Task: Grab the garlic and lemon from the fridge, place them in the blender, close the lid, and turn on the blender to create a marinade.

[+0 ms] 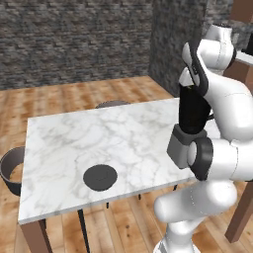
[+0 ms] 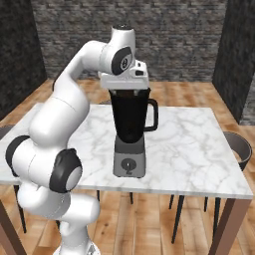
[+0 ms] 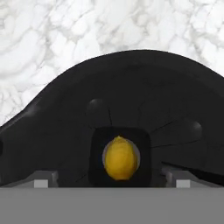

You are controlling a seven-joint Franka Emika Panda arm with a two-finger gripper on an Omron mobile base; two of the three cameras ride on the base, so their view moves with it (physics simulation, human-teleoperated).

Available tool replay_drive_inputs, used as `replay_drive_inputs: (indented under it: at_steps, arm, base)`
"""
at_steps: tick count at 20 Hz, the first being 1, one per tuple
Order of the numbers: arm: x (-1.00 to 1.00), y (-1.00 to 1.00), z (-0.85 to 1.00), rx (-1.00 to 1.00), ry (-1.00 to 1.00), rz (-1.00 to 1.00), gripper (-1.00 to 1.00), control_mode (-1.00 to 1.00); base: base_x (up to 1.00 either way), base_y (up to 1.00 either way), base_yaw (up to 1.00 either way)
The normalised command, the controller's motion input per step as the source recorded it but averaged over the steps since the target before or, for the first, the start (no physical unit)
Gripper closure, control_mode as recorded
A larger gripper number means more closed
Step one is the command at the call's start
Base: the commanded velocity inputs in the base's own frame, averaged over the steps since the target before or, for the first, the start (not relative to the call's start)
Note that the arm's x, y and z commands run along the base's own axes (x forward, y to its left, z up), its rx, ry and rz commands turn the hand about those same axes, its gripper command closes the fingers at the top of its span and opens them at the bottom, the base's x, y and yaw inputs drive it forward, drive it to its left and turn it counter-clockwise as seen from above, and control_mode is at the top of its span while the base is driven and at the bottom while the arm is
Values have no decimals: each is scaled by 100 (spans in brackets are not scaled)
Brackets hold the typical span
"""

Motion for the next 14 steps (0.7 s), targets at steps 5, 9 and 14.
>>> replay_drive_inputs:
  at_steps: [5,9,14]
  arm:
    - [-48,4,54,-2,-29,0,-100,-100]
    - [-92,23,37,0,-25,-3,-100,-100]
    - [-100,53,-4,0,-6,-10,-100,-100]
  base:
    - [0,0,0]
    - [0,0,0]
    - [0,0,0]
